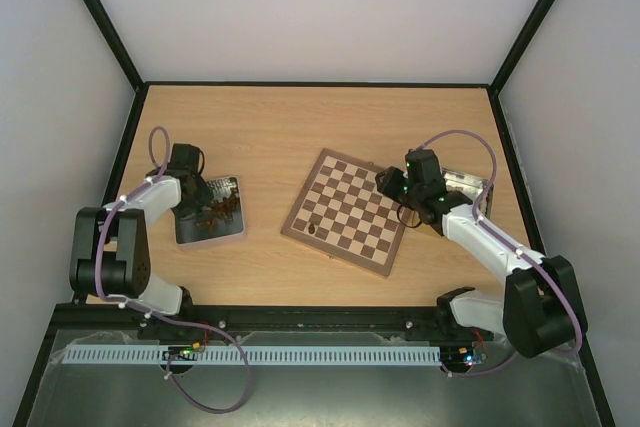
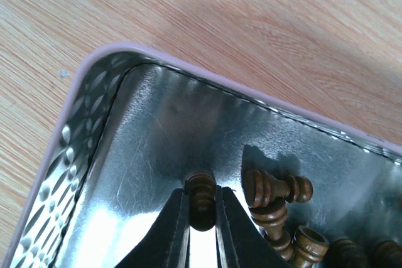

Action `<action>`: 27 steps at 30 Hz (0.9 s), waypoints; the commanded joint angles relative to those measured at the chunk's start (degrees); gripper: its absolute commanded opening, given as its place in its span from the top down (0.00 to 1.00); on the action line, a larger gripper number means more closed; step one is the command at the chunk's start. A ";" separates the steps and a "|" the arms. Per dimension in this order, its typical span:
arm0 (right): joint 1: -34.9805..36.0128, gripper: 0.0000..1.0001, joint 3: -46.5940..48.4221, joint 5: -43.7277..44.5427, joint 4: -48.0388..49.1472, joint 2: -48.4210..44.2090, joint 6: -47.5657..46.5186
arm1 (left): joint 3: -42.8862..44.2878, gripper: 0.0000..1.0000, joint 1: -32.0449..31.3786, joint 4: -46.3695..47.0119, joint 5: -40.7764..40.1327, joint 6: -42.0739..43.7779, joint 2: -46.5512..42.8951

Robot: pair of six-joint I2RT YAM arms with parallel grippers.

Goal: Set up the chess pieces on the board
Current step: Pick up the chess piece from the storage box, then place the chess piece on the chessboard.

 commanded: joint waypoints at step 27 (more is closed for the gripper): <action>0.19 0.57 -0.73 8.87 0.73 -2.81 0.39 | 27.81 0.89 -50.08 -14.17 6.48 6.70 5.51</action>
